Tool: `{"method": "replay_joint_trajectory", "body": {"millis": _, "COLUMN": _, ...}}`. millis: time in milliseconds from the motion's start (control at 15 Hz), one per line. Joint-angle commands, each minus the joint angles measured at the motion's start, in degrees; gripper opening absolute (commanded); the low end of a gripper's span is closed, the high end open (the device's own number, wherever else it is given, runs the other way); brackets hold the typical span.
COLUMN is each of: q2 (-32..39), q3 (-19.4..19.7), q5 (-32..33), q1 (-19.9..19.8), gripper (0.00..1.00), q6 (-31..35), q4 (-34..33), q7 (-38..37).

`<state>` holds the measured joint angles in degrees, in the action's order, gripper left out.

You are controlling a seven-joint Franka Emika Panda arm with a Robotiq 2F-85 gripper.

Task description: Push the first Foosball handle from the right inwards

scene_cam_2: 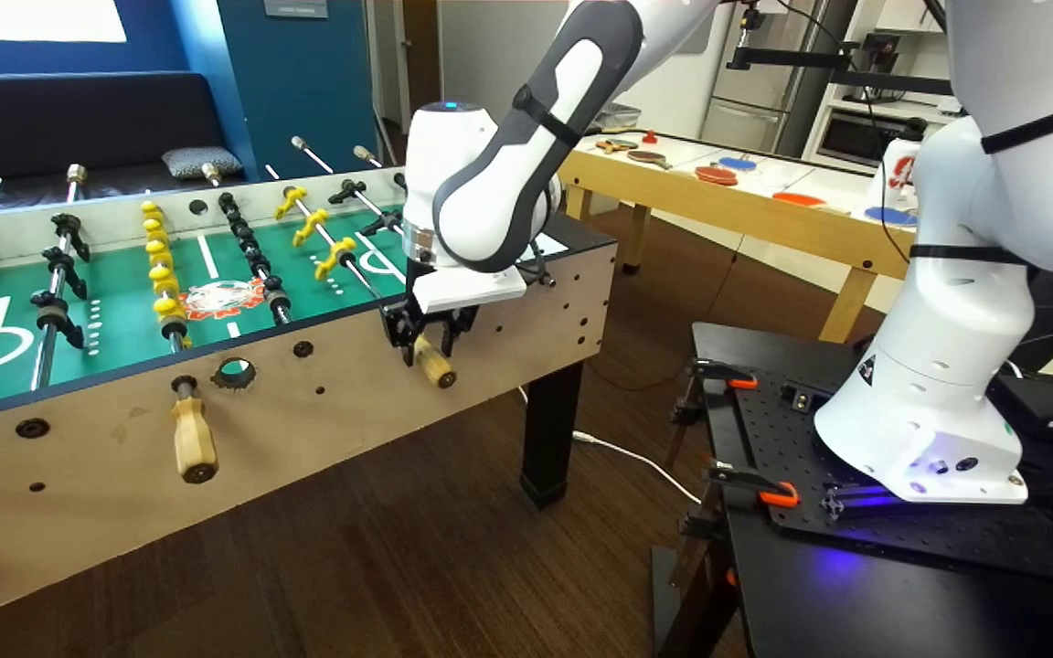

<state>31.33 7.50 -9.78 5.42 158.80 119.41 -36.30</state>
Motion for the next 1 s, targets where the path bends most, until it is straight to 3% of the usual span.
{"method": "replay_joint_trajectory", "body": {"millis": 0, "q2": -5.2, "q3": 0.7, "q5": -0.3, "q1": 0.1, "gripper": 0.95, "q6": -0.5, "q4": 2.7, "q7": 0.5}}
{"method": "replay_joint_trajectory", "body": {"millis": 267, "q2": -14.6, "q3": 1.2, "q5": 1.1, "q1": 0.8, "gripper": 1.0, "q6": -1.5, "q4": 9.7, "q7": 0.6}}
{"method": "replay_joint_trajectory", "body": {"millis": 533, "q2": -26.4, "q3": 4.9, "q5": 10.9, "q1": 3.3, "gripper": 1.0, "q6": -3.1, "q4": 19.3, "q7": -4.3}}
{"method": "replay_joint_trajectory", "body": {"millis": 733, "q2": -34.7, "q3": 3.3, "q5": 18.2, "q1": 0.7, "gripper": 1.0, "q6": -3.8, "q4": 25.0, "q7": -8.4}}
{"method": "replay_joint_trajectory", "body": {"millis": 933, "q2": -41.8, "q3": -0.4, "q5": 21.2, "q1": -3.1, "gripper": 1.0, "q6": -3.6, "q4": 29.6, "q7": -11.1}}
